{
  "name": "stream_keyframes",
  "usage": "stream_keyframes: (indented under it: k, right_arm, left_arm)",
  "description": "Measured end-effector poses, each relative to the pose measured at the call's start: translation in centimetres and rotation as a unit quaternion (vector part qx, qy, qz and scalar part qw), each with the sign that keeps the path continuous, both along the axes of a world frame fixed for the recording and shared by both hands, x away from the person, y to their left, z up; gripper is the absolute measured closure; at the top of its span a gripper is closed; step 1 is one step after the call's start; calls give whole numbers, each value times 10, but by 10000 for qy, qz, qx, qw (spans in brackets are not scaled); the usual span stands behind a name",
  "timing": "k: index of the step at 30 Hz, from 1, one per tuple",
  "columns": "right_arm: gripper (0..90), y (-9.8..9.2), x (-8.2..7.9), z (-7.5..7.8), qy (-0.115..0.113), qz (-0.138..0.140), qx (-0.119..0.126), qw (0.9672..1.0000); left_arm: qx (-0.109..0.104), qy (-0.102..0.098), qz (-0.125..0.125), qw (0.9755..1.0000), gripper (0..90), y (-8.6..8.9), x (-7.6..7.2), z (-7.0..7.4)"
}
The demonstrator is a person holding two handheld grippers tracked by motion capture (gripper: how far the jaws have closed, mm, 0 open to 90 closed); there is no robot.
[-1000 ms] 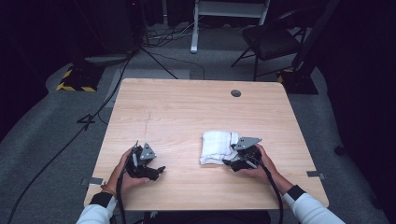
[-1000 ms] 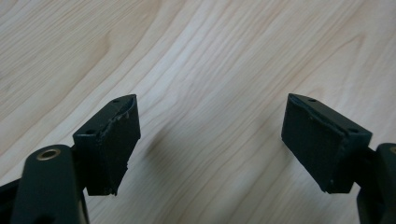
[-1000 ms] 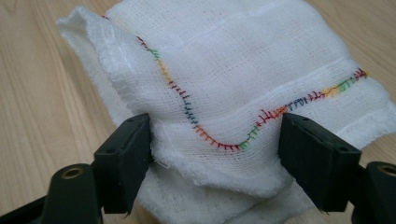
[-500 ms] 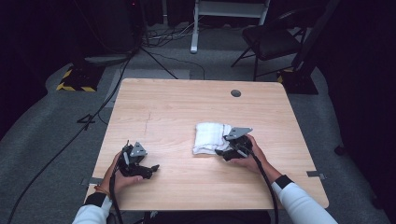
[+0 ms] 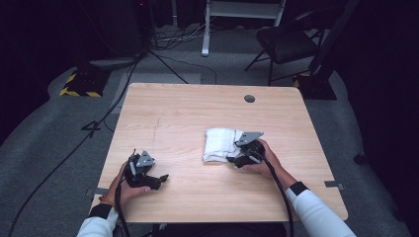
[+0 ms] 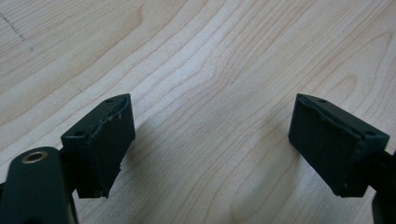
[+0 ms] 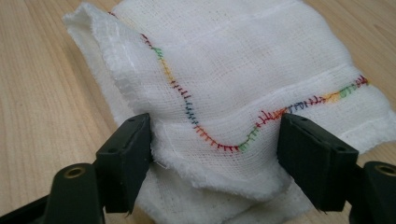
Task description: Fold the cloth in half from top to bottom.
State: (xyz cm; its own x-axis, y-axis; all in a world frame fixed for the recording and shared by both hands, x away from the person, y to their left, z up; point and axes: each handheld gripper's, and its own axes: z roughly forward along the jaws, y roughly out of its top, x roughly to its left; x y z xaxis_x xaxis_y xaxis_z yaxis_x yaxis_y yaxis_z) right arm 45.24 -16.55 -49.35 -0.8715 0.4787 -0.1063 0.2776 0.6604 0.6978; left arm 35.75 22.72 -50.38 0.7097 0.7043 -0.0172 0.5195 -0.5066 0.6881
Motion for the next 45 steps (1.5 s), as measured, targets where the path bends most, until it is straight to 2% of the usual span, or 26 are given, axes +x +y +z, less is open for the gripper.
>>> stream_keyframes:
  k: [11, 18, 22, 25, 31, 34, 40, 45]
  right_arm:
    - [295, -3, -8, 13, -91, -7, -7, 10000]
    - [294, -9, -18, 23, -125, 87, -173, 9997]
    - [293, -13, -25, 30, -198, 107, -199, 9995]
    - [293, -16, -31, 33, -328, 139, -321, 9989]
    - [294, -31, -39, 41, -337, 79, -310, 9989]
    - [294, -40, -46, 44, -483, 47, -429, 9979]
    - [294, -60, -53, 44, -553, -77, -480, 9973]
    - [294, -75, -57, 41, -518, -193, -502, 9972]
  left_arm:
    - [7, -10, 37, 10000, 145, 0, 0, 0]
    - [21, -9, 65, 10000, 145, 0, -1, 0]
    - [21, -23, 73, 10000, 145, -1, -1, 0]
    - [29, -35, 71, 10000, 145, 0, -1, 0]
    - [15, -29, 77, 10000, 145, -1, -1, 0]
    - [12, -30, 74, 10000, 145, -1, -1, 0]
    - [8, -14, 99, 9999, 144, -2, -2, 0]
    - [12, -21, 149, 9999, 147, -2, -3, 0]
